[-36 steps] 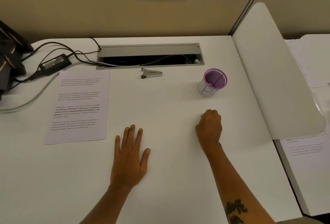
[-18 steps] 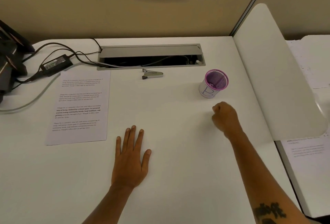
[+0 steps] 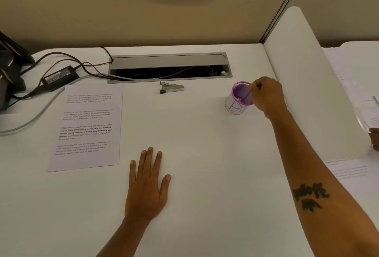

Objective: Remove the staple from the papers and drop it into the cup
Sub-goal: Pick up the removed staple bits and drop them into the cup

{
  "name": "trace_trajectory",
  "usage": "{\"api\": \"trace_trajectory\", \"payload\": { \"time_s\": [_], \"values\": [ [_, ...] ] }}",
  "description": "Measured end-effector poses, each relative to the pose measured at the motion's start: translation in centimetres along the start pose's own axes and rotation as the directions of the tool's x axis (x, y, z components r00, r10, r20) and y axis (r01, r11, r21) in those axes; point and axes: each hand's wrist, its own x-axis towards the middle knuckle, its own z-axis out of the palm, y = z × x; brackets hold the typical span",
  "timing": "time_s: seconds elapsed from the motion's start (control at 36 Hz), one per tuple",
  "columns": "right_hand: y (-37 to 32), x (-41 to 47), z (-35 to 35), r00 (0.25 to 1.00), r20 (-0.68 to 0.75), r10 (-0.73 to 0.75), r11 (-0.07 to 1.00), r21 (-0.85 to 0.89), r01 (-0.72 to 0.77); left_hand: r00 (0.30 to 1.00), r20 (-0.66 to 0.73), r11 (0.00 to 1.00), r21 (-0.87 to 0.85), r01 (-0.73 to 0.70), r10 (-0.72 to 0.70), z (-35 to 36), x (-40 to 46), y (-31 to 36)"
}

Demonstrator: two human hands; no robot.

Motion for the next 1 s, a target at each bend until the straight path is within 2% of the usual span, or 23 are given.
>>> {"api": "trace_trajectory", "payload": {
  "time_s": [0.19,0.44,0.78,1.0],
  "values": [
    [0.6,0.0,0.2,0.992,-0.097,-0.086,0.996,0.012,0.087,1.000,-0.004,1.000,0.003,0.000,0.000,-0.1,-0.1,0.0],
    [0.5,-0.2,-0.1,0.981,-0.146,-0.130,0.989,0.047,0.138,1.000,-0.007,1.000,-0.014,-0.007,0.007,-0.2,-0.1,0.1],
    [0.4,-0.3,-0.5,0.987,-0.073,-0.146,0.989,0.009,0.147,1.000,-0.007,1.000,-0.022,0.000,0.000,-0.2,-0.1,0.0],
    [0.2,-0.7,-0.8,0.982,-0.106,-0.154,0.987,0.017,0.157,1.000,-0.010,1.000,-0.017,-0.005,0.005,0.0,0.0,0.0]
  ]
}}
